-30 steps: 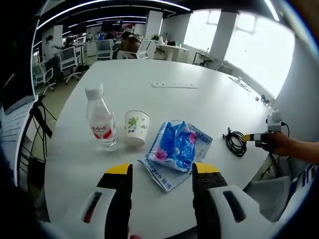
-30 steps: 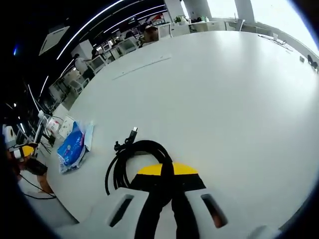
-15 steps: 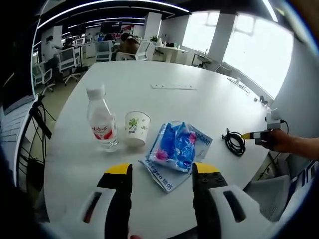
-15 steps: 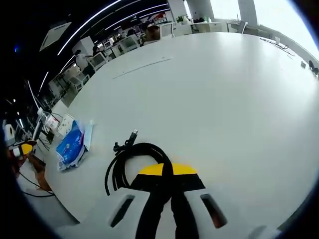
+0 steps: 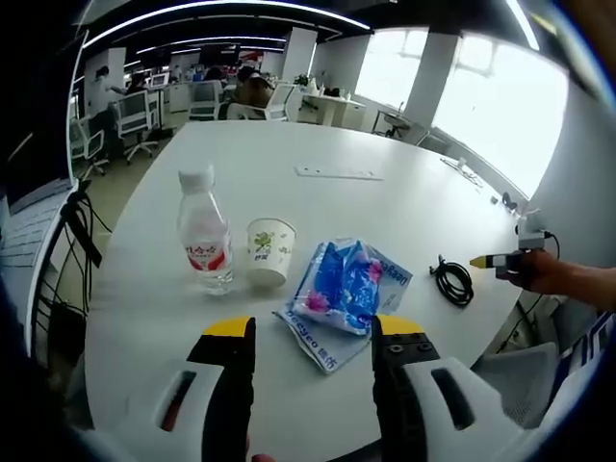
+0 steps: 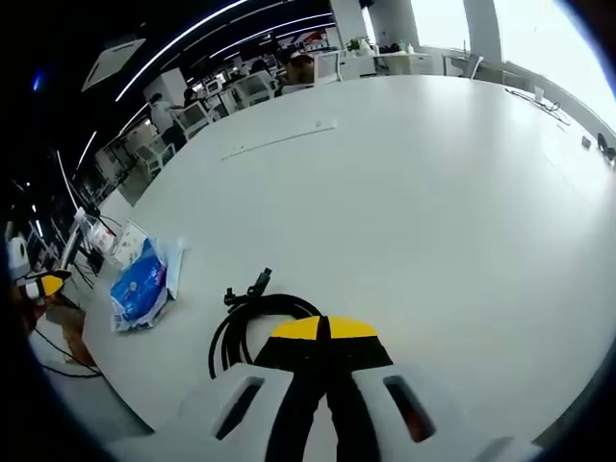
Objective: Arrange the tabletop items into an orderly group along one side of the table until the central work area is clear of visible clutter.
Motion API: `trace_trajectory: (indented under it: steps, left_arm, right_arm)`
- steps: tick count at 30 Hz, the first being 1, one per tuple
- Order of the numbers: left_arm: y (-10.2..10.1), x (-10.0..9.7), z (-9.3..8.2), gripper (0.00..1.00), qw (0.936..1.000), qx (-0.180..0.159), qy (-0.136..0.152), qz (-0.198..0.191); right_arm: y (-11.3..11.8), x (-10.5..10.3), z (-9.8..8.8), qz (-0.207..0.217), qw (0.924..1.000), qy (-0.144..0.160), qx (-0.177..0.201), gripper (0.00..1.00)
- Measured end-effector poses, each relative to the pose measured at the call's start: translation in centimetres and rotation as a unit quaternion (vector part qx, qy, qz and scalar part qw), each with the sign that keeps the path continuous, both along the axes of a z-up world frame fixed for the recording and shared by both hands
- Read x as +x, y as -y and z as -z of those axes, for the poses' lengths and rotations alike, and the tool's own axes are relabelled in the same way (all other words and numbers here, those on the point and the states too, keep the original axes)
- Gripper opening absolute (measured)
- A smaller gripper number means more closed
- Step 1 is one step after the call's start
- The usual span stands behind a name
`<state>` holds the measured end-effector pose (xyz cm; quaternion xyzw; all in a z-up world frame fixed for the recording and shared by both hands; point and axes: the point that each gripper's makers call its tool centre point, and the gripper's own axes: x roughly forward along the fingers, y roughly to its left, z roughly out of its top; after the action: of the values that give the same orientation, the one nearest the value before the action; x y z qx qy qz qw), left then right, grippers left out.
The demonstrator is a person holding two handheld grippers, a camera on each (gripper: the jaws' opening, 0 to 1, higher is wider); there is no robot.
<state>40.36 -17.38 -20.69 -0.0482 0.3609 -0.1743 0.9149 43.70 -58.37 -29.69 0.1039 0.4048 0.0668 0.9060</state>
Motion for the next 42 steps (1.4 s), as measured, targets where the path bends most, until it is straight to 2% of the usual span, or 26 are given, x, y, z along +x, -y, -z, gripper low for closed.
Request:
trace_trajectory:
  steps: [10,30,35,42]
  left_arm:
    - [-0.5,0.1,-0.2,0.48,1.0000,-0.004,0.004,0.000]
    - [-2.0,-0.8,-0.5,0.48,1.0000,-0.004,0.007,0.001]
    - [-2.1,-1.0,-0.4,0.48,1.0000,-0.002,0.007,0.004]
    - [-1.8,-1.0,-0.4,0.49,0.9999,-0.005,0.007,0.011]
  right_arm:
    - [-0.9,0.2,-0.6,-0.006,1.0000,0.006,0.004,0.00]
    - [-5.5,0.7,-2.2,-0.054,0.9980,0.031,0.014,0.08]
    - [-7.5,0.7,-2.8,-0.071,0.9962,0.039,0.034,0.12]
    - [-9.5,0.7,-3.5,-0.090,0.9940,0.045,0.042,0.15]
